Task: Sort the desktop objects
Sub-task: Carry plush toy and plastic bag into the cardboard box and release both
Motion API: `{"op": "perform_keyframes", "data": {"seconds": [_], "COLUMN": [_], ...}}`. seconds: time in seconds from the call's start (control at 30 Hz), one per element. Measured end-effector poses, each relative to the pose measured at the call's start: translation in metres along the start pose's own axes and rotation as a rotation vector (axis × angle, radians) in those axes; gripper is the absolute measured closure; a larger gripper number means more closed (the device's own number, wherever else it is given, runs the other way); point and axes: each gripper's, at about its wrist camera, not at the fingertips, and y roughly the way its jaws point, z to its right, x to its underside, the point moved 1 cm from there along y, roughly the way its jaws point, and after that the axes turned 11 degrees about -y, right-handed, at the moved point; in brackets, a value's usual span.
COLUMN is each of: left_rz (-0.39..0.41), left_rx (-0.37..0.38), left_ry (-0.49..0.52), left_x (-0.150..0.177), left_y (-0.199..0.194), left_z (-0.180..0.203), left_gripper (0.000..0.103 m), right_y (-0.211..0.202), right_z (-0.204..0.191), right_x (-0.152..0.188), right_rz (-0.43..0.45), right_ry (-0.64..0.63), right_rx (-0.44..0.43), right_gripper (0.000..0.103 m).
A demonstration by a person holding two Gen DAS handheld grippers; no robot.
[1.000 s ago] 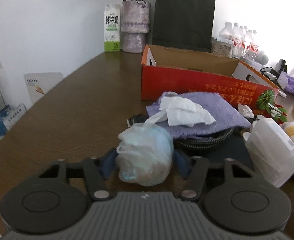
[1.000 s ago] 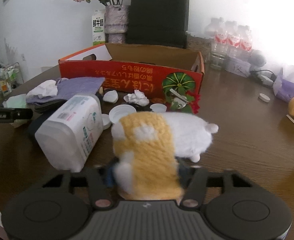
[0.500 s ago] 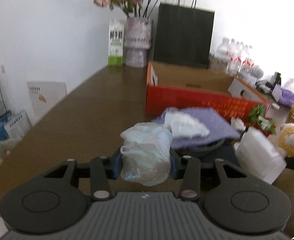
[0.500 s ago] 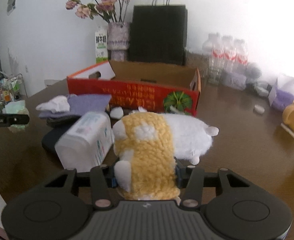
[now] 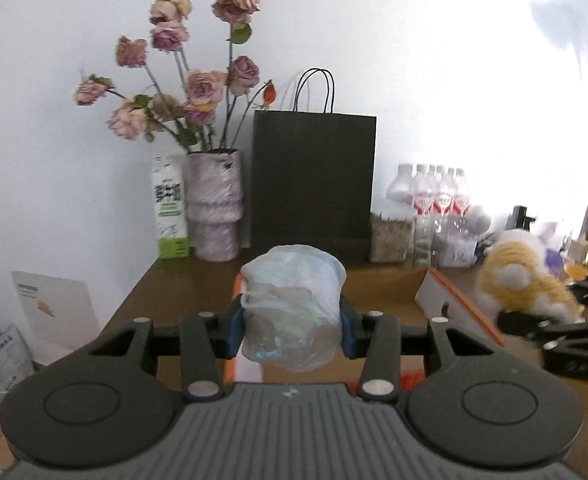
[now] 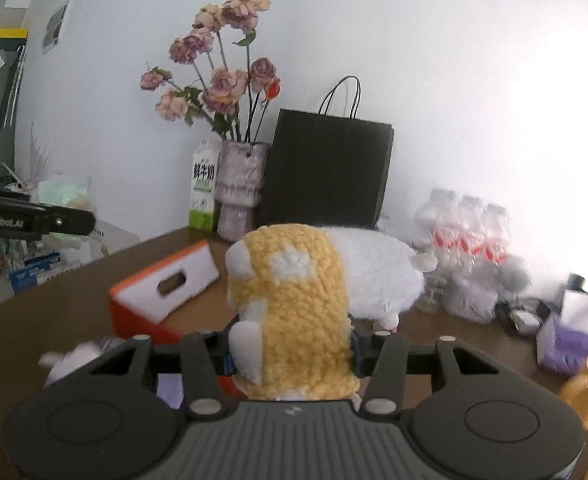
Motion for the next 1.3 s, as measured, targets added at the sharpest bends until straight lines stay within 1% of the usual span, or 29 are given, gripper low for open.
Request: {"op": "perform_keyframes", "data": {"seconds": [0.07,0.13,0.23,0.3,0.37,0.43,0.5,0.57,0.7,0.8,0.93,1.0,1.1,1.17,1.2,1.23,1.27,1.3], "left_rz": [-0.034,-0.069,-0.127,-0.195,-0.260,-0.309,-0.343,-0.373,-0.431,-0.467,-0.500,-0.511,-0.514,-0.516,-0.516,-0.515,-0.514,-0.509], "left_rx": [0.004,-0.014,-0.062,-0.096,-0.120,-0.150,-0.178,-0.192,-0.206,-0.228,-0.260,-0.269,-0.278,-0.286,-0.290,-0.295,-0.303,-0.305], "left_ry": [-0.009,0.007,0.038,0.035,0.014,0.021,0.042,0.052,0.070,0.078,0.081,0.071,0.083,0.090,0.093,0.092,0.094,0.096], "left_x": [-0.014,-0.027,-0.031,-0.030,-0.025,-0.019,-0.011,-0.004,0.009,0.016,0.025,0.025,0.025,0.026,0.026,0.026,0.025,0.025], "left_y": [0.025,0.058,0.103,0.141,0.172,0.200,0.224,0.242,0.262,0.274,0.279,0.281,0.281,0.283,0.283,0.283,0.282,0.281], "left_z": [0.007,0.018,0.027,0.033,0.033,0.033,0.032,0.027,0.021,0.017,0.013,0.012,0.013,0.015,0.015,0.015,0.016,0.017], "left_gripper": [0.058,0.058,0.058,0.058,0.058,0.058,0.058,0.058,0.058,0.058,0.058,0.058,0.056,0.054,0.052,0.046,0.042,0.035], "right_y": [0.024,0.051,0.095,0.126,0.153,0.181,0.206,0.223,0.245,0.252,0.260,0.265,0.265,0.268,0.269,0.270,0.270,0.270], "right_z": [0.002,0.002,-0.003,-0.006,-0.011,-0.008,-0.008,-0.009,-0.011,-0.013,-0.010,-0.007,0.000,0.001,0.001,0.002,0.002,0.002], "right_x": [-0.014,-0.028,-0.041,-0.045,-0.042,-0.038,-0.031,-0.024,-0.010,-0.002,0.009,0.013,0.015,0.017,0.017,0.017,0.016,0.016], "right_rz": [-0.015,-0.038,-0.092,-0.141,-0.192,-0.252,-0.312,-0.352,-0.409,-0.442,-0.499,-0.528,-0.542,-0.567,-0.571,-0.573,-0.575,-0.580], "right_ry": [0.008,0.000,-0.005,0.000,-0.004,-0.009,-0.012,-0.018,-0.012,-0.005,0.056,0.072,0.121,0.142,0.149,0.155,0.158,0.158], "right_rx": [-0.011,-0.020,-0.040,-0.061,-0.072,-0.089,-0.118,-0.131,-0.143,-0.140,-0.143,-0.122,-0.116,-0.119,-0.125,-0.123,-0.119,-0.118], "right_gripper": [0.056,0.056,0.056,0.056,0.056,0.056,0.056,0.056,0.056,0.056,0.056,0.056,0.055,0.054,0.054,0.052,0.045,0.041]}}
